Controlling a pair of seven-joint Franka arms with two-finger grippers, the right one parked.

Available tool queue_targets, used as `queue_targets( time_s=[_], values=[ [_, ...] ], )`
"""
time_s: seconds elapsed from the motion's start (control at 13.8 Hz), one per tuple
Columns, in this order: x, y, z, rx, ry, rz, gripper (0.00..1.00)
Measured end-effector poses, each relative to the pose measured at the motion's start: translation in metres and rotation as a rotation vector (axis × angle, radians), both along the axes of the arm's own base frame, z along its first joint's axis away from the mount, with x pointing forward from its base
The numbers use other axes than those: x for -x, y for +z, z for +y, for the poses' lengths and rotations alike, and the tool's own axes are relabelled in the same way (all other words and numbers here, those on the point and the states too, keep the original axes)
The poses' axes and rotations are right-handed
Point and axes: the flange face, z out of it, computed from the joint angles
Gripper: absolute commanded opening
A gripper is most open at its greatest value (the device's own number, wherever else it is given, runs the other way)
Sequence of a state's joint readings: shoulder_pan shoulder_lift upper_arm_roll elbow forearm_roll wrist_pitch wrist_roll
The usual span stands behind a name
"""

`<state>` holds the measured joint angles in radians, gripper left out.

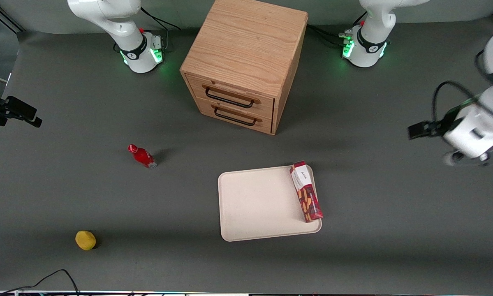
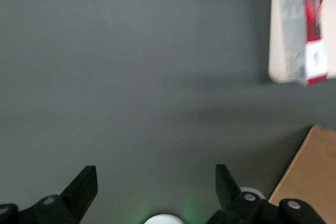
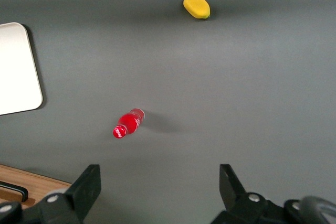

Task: Place red cookie box on tray

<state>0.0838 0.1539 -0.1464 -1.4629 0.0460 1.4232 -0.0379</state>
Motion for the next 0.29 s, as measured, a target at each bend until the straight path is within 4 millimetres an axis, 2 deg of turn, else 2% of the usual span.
queue_targets(
  time_s=[0.14, 0.29],
  values=[
    [0.019, 0.003, 0.027, 0.011, -0.037, 0.025, 1.00],
    [0.025, 0.006, 0.031, 0.020, -0.053, 0.037, 1.00]
  ],
)
